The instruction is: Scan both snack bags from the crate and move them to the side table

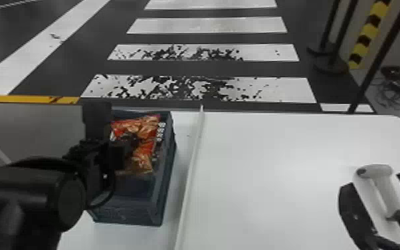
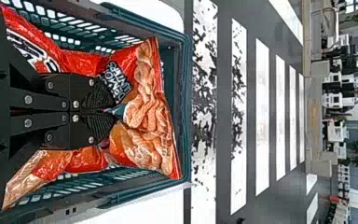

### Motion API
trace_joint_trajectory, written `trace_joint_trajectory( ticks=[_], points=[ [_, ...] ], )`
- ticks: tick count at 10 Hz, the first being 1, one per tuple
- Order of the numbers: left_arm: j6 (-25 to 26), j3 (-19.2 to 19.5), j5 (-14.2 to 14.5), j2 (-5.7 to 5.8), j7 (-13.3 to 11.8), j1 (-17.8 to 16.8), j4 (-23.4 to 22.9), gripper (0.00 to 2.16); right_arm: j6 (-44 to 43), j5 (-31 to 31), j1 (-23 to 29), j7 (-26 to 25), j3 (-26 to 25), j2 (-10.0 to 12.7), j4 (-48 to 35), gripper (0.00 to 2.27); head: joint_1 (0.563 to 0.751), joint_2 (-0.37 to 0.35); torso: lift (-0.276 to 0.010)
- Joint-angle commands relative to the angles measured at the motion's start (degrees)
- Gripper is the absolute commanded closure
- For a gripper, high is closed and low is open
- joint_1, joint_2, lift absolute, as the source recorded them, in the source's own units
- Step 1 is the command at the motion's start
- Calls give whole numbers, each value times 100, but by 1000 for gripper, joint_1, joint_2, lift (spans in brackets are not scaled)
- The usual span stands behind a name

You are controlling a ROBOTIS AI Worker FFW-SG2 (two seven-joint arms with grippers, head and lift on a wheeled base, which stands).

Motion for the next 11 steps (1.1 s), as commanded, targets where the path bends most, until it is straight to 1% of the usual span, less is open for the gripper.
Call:
trace_joint_trajectory(
  ticks=[1, 4, 5, 7, 8, 9, 10, 11],
  points=[
    [-1, 33, 46, -16, 24, 121, -326, 1733, 17, -3, 13, -9, -16, -6, -13, 107, 695, 85, -95],
    [-19, 24, 28, -25, 156, 359, -932, 1733, 17, -12, 13, -9, -34, -6, -21, 107, 695, 73, -95],
    [-19, 24, 2, -34, 174, 429, -1169, 1733, 17, -20, 31, -9, -51, 3, -65, 107, 695, 71, -95],
    [51, 50, 46, -25, 147, 614, -1670, 1733, 69, -64, 39, -9, -148, 3, -100, 107, 695, 63, -95],
    [139, 68, 108, -7, 103, 719, -2031, 1733, 105, -73, 39, -9, -192, 12, -109, 107, 695, 54, -95],
    [174, 76, 266, -7, 59, 824, -2409, 1733, 122, -73, 39, -9, -236, 12, -118, 107, 695, 39, -95],
    [298, 41, 415, 10, -2, 895, -2752, 1733, 210, -82, 31, -26, -288, 29, -153, 107, 695, 29, -95],
    [315, -82, 477, 10, -72, 948, -3042, 1733, 245, -99, 13, -26, -341, 47, -171, 107, 695, 2, -95]
  ],
)
